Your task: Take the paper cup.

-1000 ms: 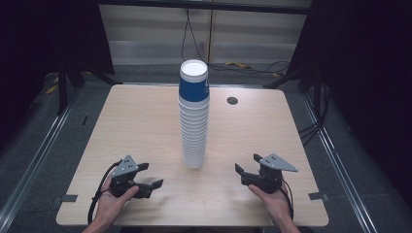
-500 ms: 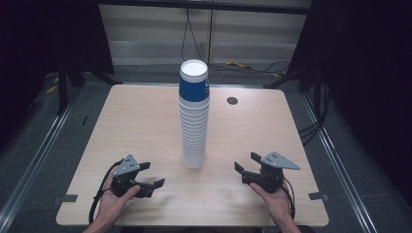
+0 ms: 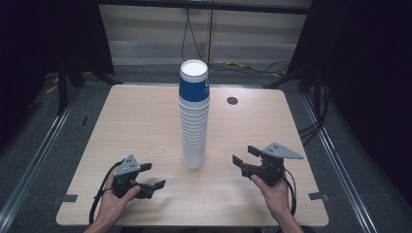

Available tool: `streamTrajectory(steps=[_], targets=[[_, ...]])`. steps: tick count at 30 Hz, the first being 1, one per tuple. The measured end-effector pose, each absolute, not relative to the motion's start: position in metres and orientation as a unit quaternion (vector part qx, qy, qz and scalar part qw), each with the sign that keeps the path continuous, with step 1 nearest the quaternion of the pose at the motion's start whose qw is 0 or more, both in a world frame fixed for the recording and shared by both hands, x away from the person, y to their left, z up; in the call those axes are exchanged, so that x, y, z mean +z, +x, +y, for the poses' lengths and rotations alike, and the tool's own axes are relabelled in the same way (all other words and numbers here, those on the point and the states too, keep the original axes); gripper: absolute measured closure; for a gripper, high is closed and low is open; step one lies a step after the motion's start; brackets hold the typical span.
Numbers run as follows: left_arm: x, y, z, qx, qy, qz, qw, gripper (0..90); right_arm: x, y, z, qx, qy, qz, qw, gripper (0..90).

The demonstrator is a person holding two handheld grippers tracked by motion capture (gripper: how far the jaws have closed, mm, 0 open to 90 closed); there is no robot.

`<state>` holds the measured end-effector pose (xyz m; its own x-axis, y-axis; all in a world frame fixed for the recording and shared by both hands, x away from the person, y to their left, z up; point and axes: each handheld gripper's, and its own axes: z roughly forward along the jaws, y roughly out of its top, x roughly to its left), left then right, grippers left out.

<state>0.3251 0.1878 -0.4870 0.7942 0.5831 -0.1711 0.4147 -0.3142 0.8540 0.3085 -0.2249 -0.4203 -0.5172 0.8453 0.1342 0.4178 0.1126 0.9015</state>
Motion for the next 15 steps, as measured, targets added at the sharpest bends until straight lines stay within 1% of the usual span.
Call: streamTrajectory(steps=[5, 8, 9, 11, 15], targets=[[-0.486, 0.322, 0.189, 0.087, 0.808, 0.302, 0.499, 15.8, -0.409, 0.312, -0.214, 0.506, 0.414, 0.728, 0.207, 18.3], [-0.487, 0.322, 0.190, 0.088, 0.811, 0.297, 0.497, 15.8, -0.405, 0.314, -0.207, 0.510, 0.396, 0.737, 0.201, 16.2], [-0.488, 0.322, 0.190, 0.088, 0.812, 0.294, 0.496, 15.8, -0.404, 0.316, -0.205, 0.507, 0.393, 0.741, 0.200, 14.3], [-0.488, 0.323, 0.191, 0.087, 0.812, 0.298, 0.494, 15.8, -0.402, 0.319, -0.202, 0.513, 0.390, 0.741, 0.191, 14.2], [-0.488, 0.324, 0.192, 0.088, 0.810, 0.302, 0.495, 15.8, -0.392, 0.324, -0.198, 0.523, 0.383, 0.737, 0.191, 14.2]])
